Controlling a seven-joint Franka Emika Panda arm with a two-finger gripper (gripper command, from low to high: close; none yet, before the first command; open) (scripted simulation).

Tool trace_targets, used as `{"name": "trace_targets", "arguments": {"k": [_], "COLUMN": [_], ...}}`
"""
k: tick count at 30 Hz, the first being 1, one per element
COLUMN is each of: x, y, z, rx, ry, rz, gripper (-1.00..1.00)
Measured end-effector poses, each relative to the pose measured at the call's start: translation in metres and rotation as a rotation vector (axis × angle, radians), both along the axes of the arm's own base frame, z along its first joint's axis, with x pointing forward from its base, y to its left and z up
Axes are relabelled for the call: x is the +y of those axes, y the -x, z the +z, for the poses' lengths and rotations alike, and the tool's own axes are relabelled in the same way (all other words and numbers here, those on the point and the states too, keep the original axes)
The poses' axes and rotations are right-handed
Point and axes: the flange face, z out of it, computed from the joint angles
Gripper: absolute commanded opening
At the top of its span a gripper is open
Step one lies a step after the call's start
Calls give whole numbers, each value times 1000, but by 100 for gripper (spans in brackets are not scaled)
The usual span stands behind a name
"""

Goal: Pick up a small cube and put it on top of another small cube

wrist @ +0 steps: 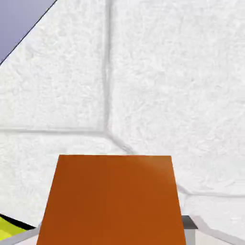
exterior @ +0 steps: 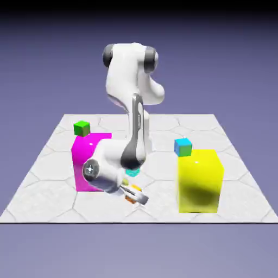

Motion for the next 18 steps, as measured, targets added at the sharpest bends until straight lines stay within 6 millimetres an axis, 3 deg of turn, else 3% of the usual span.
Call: {"name": "trace_targets", "arguments": {"k": [9,18], "x": [50,77], "y": [90,188], "z": [28,41], "rx": [-20,10], "ry": [11,4], "rz": [535,1102], "gripper": [-100,-100]}}
